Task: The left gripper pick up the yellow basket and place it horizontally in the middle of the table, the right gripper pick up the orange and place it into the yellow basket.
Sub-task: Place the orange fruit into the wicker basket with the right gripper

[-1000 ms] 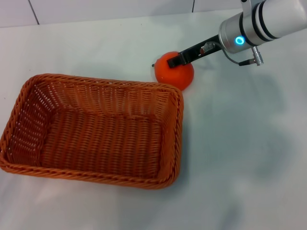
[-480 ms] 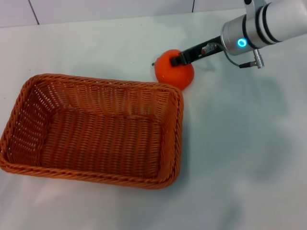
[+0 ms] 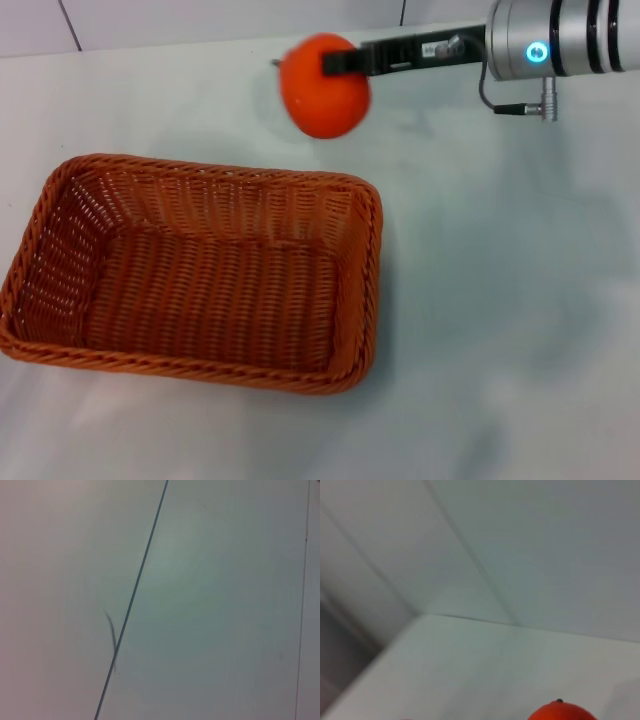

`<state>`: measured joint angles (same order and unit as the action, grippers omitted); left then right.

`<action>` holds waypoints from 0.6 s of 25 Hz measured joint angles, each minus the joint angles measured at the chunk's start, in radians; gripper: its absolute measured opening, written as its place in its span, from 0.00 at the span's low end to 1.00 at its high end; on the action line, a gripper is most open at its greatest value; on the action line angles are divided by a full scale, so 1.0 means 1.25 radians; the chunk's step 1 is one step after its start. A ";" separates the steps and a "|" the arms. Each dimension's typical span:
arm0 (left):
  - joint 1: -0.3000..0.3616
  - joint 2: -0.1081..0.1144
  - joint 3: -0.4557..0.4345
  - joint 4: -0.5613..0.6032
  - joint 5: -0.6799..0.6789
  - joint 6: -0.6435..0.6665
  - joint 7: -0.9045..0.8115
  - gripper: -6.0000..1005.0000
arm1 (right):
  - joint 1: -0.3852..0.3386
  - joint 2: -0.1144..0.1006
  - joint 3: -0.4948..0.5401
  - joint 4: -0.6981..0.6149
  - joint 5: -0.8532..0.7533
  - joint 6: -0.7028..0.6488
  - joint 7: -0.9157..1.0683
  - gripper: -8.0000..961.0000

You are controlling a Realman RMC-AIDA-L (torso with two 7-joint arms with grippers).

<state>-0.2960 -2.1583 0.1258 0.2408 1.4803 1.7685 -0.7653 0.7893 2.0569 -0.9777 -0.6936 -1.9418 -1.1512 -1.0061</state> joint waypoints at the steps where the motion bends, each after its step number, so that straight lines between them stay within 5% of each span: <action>1: 0.000 0.000 0.000 0.000 0.000 0.000 -0.001 0.57 | -0.001 0.000 0.001 -0.002 0.022 -0.026 -0.014 0.21; 8: 0.001 0.000 0.000 0.000 -0.001 0.001 -0.004 0.57 | 0.012 0.011 -0.004 -0.004 0.072 -0.191 -0.105 0.13; 15: 0.001 -0.001 0.000 0.000 -0.001 0.001 -0.006 0.57 | 0.013 0.013 -0.065 0.001 0.063 -0.216 -0.140 0.13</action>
<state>-0.2946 -2.1598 0.1258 0.2408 1.4787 1.7703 -0.7731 0.8053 2.0733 -1.0590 -0.6919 -1.8627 -1.4211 -1.1813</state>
